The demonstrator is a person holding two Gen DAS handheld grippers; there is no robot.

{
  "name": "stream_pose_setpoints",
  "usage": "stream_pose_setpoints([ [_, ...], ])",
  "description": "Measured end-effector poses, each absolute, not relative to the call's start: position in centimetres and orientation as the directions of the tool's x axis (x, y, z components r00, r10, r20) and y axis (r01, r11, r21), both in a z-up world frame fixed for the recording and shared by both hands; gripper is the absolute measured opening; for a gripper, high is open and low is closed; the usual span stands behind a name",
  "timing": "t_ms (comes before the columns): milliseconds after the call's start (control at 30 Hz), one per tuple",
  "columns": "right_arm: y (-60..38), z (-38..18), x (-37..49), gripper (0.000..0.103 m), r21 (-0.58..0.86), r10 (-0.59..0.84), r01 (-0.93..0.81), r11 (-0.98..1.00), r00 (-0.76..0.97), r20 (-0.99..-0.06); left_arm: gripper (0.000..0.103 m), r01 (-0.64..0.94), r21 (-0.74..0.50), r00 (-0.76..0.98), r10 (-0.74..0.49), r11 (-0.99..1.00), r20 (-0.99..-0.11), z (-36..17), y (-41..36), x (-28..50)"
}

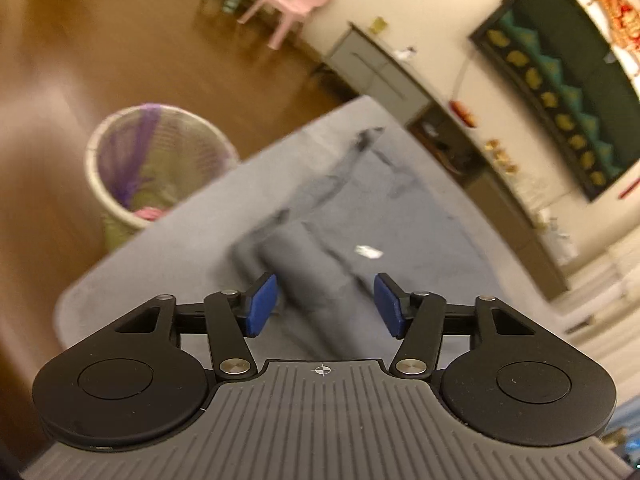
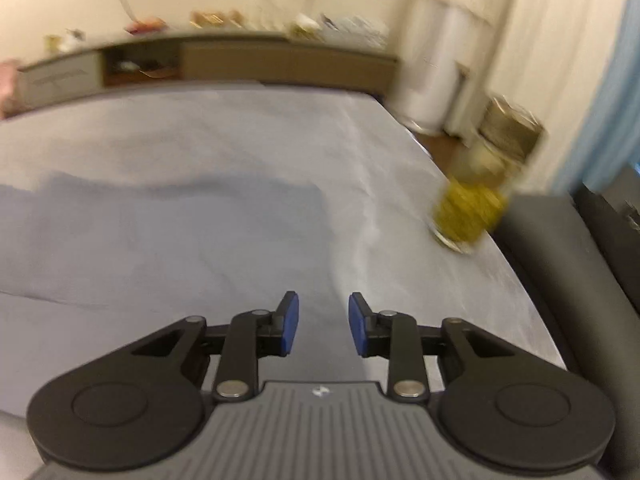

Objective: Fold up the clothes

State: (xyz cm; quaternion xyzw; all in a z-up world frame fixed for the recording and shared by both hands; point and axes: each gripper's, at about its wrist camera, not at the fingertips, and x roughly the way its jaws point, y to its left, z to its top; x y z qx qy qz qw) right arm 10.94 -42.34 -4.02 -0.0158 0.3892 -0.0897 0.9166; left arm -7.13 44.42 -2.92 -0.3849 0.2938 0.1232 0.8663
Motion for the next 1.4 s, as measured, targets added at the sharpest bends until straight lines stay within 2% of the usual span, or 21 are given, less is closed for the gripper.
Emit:
stream_pose_setpoints([
  [100, -42.3, -4.6, 11.2, 0.036, 0.017, -0.087, 0.149, 0.989, 0.660, -0.746, 0.049, -0.454, -0.561, 0.759, -0.029, 0.693, -0.650, -3.9, 43.6, -5.9],
  [133, -43.0, -5.0, 10.9, 0.037, 0.051, -0.086, 0.190, 0.981, 0.648, -0.757, 0.049, -0.466, -0.547, 0.744, -0.027, 0.696, -0.668, -4.4, 43.3, -5.6],
  [200, -45.4, -5.5, 9.3, 0.039, 0.140, -0.098, 0.306, 0.942, 0.647, -0.756, 0.056, -0.472, -0.546, 0.739, -0.028, 0.692, -0.673, -5.2, 42.7, -5.7],
  [300, -48.2, -5.4, 6.3, 0.058, 0.235, -0.123, 0.412, 0.880, 0.677, -0.726, 0.066, -0.455, -0.564, 0.760, -0.029, 0.689, -0.649, -6.0, 42.1, -6.1],
  [367, -48.5, -6.3, 6.1, 0.057, 0.230, -0.105, 0.399, 0.888, 0.662, -0.742, 0.066, -0.436, -0.569, 0.777, -0.027, 0.698, -0.629, -6.4, 41.6, -5.6],
  [433, -48.6, -7.2, 6.3, 0.050, 0.212, -0.095, 0.379, 0.901, 0.648, -0.756, 0.058, -0.433, -0.554, 0.780, -0.013, 0.711, -0.626, -6.5, 41.3, -4.5],
  [467, -48.4, -7.7, 7.0, 0.045, 0.186, -0.098, 0.361, 0.914, 0.641, -0.762, 0.040, -0.437, -0.534, 0.775, 0.002, 0.724, -0.632, -6.6, 41.1, -3.9],
  [500, -48.2, -8.2, 7.7, 0.032, 0.161, -0.101, 0.342, 0.926, 0.633, -0.767, 0.027, -0.452, -0.505, 0.761, 0.023, 0.735, -0.648, -6.6, 41.0, -3.5],
  [533, -47.9, -8.6, 8.3, 0.018, 0.106, -0.133, 0.328, 0.939, 0.629, -0.766, 0.026, -0.459, -0.496, 0.756, 0.031, 0.737, -0.654, -6.7, 41.0, -3.2],
  [633, -47.8, -8.5, 9.7, 0.012, -0.011, -0.235, 0.351, 0.936, 0.604, -0.762, 0.021, -0.464, -0.492, 0.757, 0.041, 0.737, -0.653, -6.4, 41.1, -3.9],
  [667, -47.9, -8.3, 10.2, 0.012, -0.045, -0.267, 0.366, 0.929, 0.583, -0.767, 0.023, -0.466, -0.489, 0.757, 0.046, 0.738, -0.652, -6.2, 41.2, -4.2],
  [700, -47.8, -7.8, 10.4, 0.013, -0.093, -0.310, 0.378, 0.921, 0.569, -0.762, 0.037, -0.470, -0.488, 0.758, 0.054, 0.735, -0.650, -6.0, 41.3, -4.8],
  [767, -46.8, -6.1, 10.5, 0.021, -0.195, -0.402, 0.393, 0.899, 0.559, -0.726, 0.053, -0.469, -0.491, 0.772, 0.070, 0.734, -0.632, -5.3, 41.7, -6.2],
  [833, -44.0, -3.5, 10.5, 0.034, -0.265, -0.449, 0.372, 0.890, 0.611, -0.652, 0.062, -0.457, -0.505, 0.804, 0.097, 0.732, -0.587, -4.4, 42.5, -7.9],
  [900, -39.5, -1.0, 10.7, 0.041, -0.292, -0.402, 0.278, 0.915, 0.693, -0.598, 0.068, -0.446, -0.504, 0.827, 0.125, 0.740, -0.548, -3.6, 43.6, -8.5],
  [967, -32.6, 0.6, 11.7, 0.041, -0.312, -0.267, 0.092, 0.946, 0.767, -0.584, 0.069, -0.429, -0.470, 0.837, 0.145, 0.772, -0.527, -2.7, 44.5, -8.1],
  [1067, -20.3, 1.4, 13.3, 0.059, -0.336, 0.015, -0.272, 0.902, 0.797, -0.604, 0.073, -0.386, -0.390, 0.837, 0.139, 0.836, -0.530, -2.1, 45.0, -5.7],
  [1133, -10.5, 1.5, 14.1, 0.071, -0.354, 0.218, -0.522, 0.777, 0.749, -0.625, 0.073, -0.358, -0.317, 0.825, 0.138, 0.878, -0.548, -1.6, 45.1, -3.6],
  [1233, 2.8, 0.6, 16.2, 0.076, -0.335, 0.416, -0.741, 0.583, 0.626, -0.660, 0.078, -0.255, -0.226, 0.812, 0.082, 0.940, -0.578, -1.0, 44.7, -0.6],
  [1333, 14.7, -1.3, 20.1, 0.081, -0.279, 0.495, -0.851, 0.444, 0.493, -0.715, 0.078, -0.208, -0.224, 0.776, 0.021, 0.952, -0.631, -2.3, 44.9, 1.3],
  [1400, 20.8, -2.8, 23.1, 0.082, -0.261, 0.489, -0.880, 0.396, 0.443, -0.752, 0.076, -0.213, -0.229, 0.747, 0.007, 0.950, -0.665, -3.8, 45.1, 2.1],
])
